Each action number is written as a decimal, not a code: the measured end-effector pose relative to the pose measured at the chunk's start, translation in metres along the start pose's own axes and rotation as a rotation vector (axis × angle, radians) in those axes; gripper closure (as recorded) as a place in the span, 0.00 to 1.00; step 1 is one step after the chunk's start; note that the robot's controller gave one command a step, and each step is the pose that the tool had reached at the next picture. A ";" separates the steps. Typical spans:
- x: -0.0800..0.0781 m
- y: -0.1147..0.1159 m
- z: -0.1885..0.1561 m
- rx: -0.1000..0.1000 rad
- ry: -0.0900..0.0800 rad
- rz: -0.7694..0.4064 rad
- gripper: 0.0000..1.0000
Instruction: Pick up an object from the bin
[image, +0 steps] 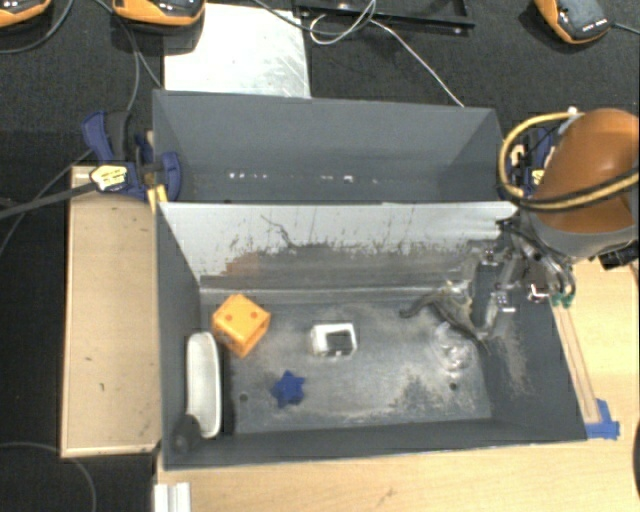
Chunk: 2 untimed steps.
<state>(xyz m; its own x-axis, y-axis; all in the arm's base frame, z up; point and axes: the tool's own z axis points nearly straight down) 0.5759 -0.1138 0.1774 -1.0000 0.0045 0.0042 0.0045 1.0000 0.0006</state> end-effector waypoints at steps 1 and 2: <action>-0.002 0.001 -0.005 0.001 -0.008 -0.004 0.00; -0.005 0.005 -0.083 0.000 -0.004 -0.116 0.00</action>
Offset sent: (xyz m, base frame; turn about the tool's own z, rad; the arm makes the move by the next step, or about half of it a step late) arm 0.0064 0.0080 0.1346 -0.1898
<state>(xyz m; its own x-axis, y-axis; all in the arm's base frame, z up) 0.5808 -0.1085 0.2605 -0.9938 -0.1109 0.0001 -0.1109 0.9938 0.0006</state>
